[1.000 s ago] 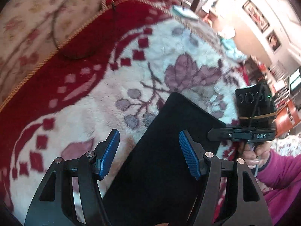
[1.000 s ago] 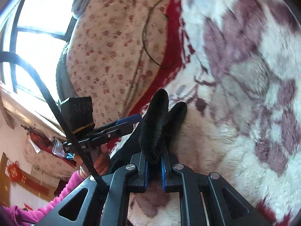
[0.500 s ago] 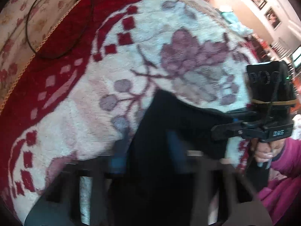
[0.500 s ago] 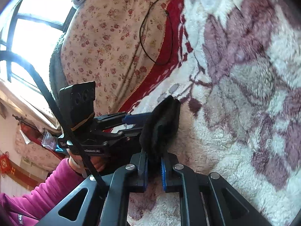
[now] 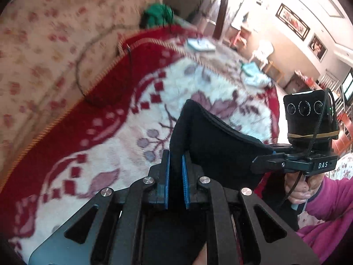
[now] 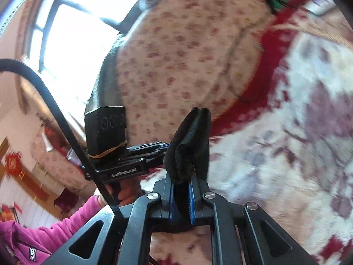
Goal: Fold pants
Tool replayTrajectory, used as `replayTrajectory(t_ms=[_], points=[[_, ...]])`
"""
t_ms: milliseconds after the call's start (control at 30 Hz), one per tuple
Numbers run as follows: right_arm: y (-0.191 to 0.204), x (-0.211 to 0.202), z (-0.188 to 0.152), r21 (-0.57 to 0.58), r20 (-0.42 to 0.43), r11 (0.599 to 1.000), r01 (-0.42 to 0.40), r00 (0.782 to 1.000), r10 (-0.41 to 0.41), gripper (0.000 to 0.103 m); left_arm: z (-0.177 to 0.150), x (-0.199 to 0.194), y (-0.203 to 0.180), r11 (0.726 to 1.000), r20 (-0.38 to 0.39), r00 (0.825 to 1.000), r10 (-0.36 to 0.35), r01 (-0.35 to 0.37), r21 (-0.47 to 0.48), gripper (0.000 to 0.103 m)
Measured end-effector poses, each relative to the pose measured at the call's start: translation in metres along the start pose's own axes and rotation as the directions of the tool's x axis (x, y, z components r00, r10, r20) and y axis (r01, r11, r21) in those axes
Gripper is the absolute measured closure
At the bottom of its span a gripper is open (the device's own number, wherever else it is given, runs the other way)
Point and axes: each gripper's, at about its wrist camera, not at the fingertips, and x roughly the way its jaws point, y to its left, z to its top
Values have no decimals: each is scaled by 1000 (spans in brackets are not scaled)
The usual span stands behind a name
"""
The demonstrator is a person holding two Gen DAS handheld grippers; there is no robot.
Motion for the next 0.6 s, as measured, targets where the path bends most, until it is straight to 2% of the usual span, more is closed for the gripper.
replayTrajectory(t_ms=[167, 333, 467, 600], points=[[52, 23, -2, -84, -52, 993, -87, 995, 83, 94, -20, -62, 4, 997, 69, 995, 70, -67, -37, 94], [96, 64, -24, -142, -171, 976, -163, 976, 138, 94, -61, -115, 22, 983, 106, 983, 152, -139, -118, 94], [120, 116, -54, -153, -290, 965, -215, 943, 164, 94, -101, -141, 44, 961, 112, 973, 200, -173, -216, 94], [129, 166, -84, -151, -393, 961, -230, 906, 156, 93, -147, -155, 71, 913, 78, 957, 280, -240, -331, 94]])
